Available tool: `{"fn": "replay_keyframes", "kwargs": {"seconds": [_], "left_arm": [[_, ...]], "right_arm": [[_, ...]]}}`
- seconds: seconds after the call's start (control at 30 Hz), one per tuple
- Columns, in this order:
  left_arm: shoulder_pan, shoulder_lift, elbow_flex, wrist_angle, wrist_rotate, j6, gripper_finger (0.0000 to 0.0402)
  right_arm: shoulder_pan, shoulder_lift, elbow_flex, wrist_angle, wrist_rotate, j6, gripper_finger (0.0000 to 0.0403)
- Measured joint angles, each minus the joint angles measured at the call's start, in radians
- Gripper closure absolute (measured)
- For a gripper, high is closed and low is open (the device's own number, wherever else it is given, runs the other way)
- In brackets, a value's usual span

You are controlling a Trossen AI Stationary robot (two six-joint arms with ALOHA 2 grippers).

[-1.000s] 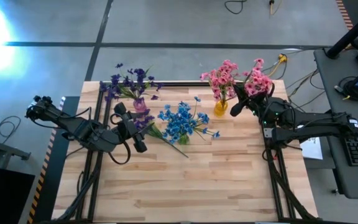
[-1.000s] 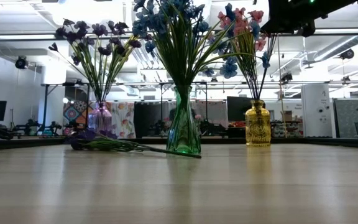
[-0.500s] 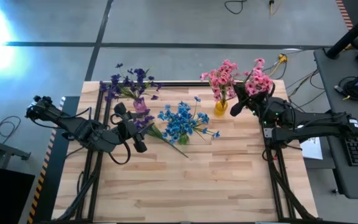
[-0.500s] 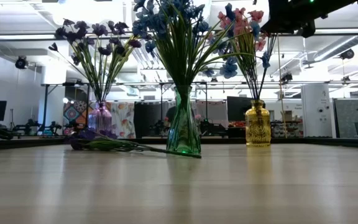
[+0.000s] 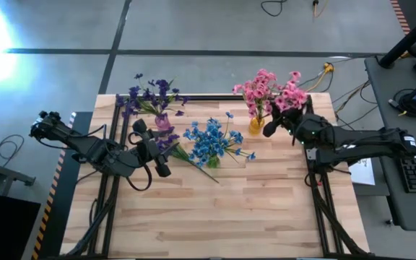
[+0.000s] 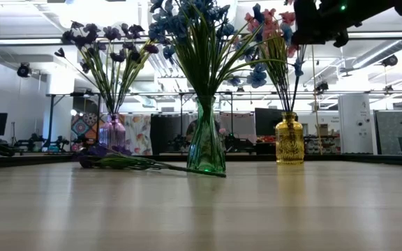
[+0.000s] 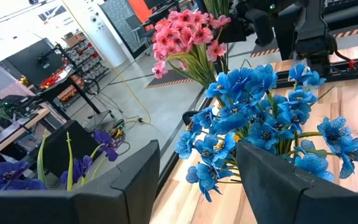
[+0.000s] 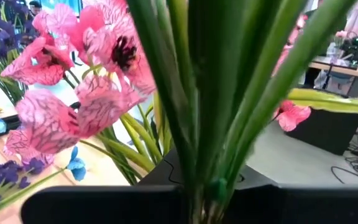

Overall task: Sort flowers into vase by color
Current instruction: Put the pink flowers into the yellow vase

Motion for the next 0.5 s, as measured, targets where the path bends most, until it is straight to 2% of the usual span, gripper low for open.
{"fn": "replay_keyframes", "kwargs": {"seconds": [0.5], "left_arm": [[0.0, 0.0, 0.0, 0.0, 0.0, 0.0, 0.0205]], "right_arm": [[0.0, 0.062, 0.0, -0.018, 0.002, 0.052, 0.0391]]}}
